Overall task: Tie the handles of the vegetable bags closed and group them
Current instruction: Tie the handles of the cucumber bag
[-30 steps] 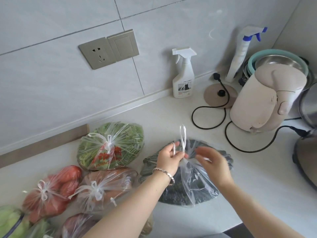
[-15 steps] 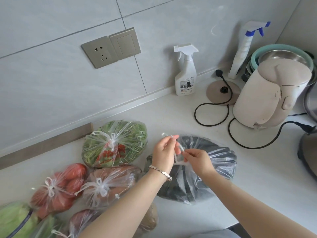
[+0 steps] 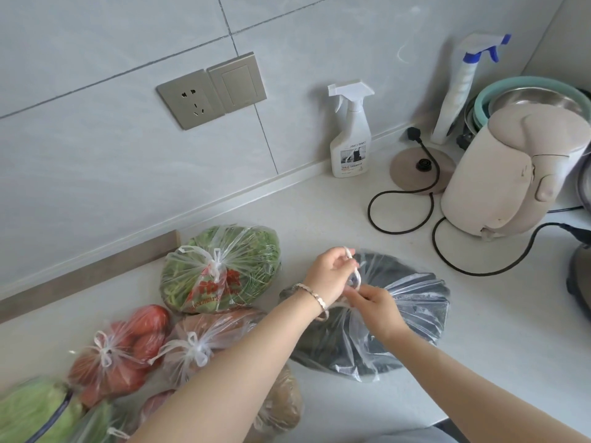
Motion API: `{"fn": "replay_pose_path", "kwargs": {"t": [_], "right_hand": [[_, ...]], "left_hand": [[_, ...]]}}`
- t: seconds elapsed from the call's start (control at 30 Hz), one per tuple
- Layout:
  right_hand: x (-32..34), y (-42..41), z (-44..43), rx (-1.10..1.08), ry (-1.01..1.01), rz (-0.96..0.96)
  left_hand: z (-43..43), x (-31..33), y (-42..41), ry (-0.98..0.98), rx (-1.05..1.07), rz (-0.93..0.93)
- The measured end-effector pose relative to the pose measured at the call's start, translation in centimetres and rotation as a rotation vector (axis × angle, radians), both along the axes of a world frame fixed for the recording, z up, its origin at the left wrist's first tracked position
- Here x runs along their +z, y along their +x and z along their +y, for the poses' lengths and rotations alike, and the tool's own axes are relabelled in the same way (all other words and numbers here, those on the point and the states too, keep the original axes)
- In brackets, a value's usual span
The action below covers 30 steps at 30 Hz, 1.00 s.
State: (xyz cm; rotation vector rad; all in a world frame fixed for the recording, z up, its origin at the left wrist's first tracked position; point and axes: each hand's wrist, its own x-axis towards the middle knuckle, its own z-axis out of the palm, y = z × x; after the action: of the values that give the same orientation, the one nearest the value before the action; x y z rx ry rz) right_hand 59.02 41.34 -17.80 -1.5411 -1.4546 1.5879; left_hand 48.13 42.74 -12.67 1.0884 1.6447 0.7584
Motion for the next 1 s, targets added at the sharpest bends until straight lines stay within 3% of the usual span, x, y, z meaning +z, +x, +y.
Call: {"fn": "replay_pose_path", "kwargs": {"t": [0.17, 0.27, 0.47, 0.53, 0.63, 0.73, 1.0], "right_hand": [[0.4, 0.8, 0.4, 0.033, -0.117, 0.049], [0.4, 0.7, 0.6, -0.022, -0.124, 0.121], [0.3, 0.5, 0.6, -0.141, -0.161, 0.198], [0.3, 0.5, 0.6, -0.162, -0.137, 0.179], [0.3, 0.6, 0.5, -0.154, -0.051, 0.134], [0.0, 0.5, 0.2, -0.177, 0.02, 0.085], [-0.4, -0.1, -0.3, -0.282, 0.041, 0.051]], "left_hand": [[-2.6, -1.2, -1.5, 0.125, -0.186, 0.298], [-3.6, -2.3, -1.5, 0.323, -0.144, 0.505], [-4.8, -4.1, -1.1, 0.521, -0.015, 0.448], [-4.4, -4.4, -1.1, 0.501, -0.05, 0.487], [-3.7, -4.1, -1.4, 0.324, -0.172, 0.525], [-3.5, -3.8, -2.0, 0.2, -0.217, 0.467], [-4.4, -4.8, -1.1, 0.123, -0.158, 0.361]]}}
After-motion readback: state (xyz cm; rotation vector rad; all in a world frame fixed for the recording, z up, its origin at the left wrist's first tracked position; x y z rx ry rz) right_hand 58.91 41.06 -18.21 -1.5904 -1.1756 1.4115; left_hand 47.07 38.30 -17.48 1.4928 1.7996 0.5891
